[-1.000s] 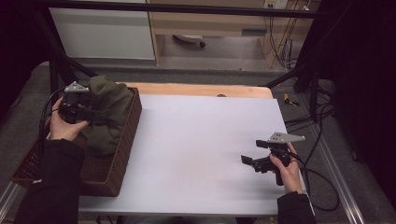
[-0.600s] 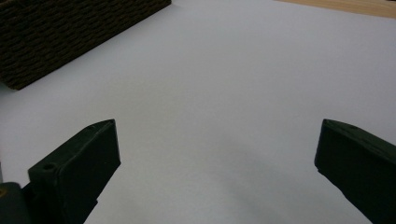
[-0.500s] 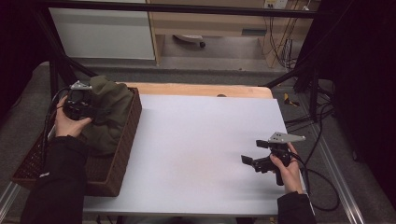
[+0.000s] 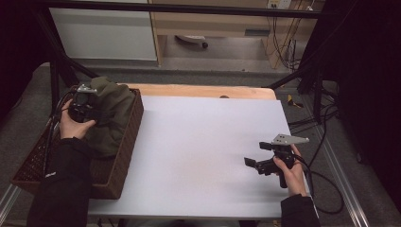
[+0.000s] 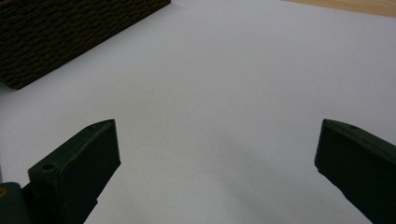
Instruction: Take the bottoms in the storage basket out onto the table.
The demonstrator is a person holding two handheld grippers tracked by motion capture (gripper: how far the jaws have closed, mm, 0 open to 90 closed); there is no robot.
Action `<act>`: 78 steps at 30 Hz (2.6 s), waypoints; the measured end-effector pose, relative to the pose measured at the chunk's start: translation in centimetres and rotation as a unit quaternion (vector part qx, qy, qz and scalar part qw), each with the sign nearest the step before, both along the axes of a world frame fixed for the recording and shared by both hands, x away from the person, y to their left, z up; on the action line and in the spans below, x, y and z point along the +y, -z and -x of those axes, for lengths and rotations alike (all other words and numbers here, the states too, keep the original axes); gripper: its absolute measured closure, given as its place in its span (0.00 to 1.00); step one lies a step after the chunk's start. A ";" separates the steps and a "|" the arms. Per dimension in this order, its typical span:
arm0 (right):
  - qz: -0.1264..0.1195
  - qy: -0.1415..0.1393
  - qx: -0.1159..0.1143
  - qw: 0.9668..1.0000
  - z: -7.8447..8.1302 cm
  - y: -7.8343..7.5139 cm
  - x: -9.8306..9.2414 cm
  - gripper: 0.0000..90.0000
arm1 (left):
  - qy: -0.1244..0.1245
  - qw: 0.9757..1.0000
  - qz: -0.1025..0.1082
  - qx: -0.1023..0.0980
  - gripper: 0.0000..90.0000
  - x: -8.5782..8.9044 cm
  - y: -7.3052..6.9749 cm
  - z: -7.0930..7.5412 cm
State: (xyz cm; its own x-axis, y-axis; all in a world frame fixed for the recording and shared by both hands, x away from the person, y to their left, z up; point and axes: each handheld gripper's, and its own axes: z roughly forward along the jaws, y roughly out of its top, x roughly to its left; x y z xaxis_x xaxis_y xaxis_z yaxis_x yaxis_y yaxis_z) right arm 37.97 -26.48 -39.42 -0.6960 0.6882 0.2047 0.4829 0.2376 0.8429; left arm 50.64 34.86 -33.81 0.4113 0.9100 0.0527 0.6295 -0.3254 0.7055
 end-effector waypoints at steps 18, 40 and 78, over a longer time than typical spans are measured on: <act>-0.001 0.001 0.001 1.000 0.0 0.0 0.0 0.01 | 0.022 1.000 -0.004 0.022 0.16 -1.1 2.1 -0.6; -0.001 0.001 0.000 1.000 0.0 0.0 0.0 0.01 | 0.034 0.999 0.001 0.029 0.97 -1.3 1.7 0.1; -0.002 0.000 -0.001 1.000 0.1 -0.1 0.0 0.01 | 0.014 0.999 0.050 -0.012 0.96 -1.4 0.5 0.9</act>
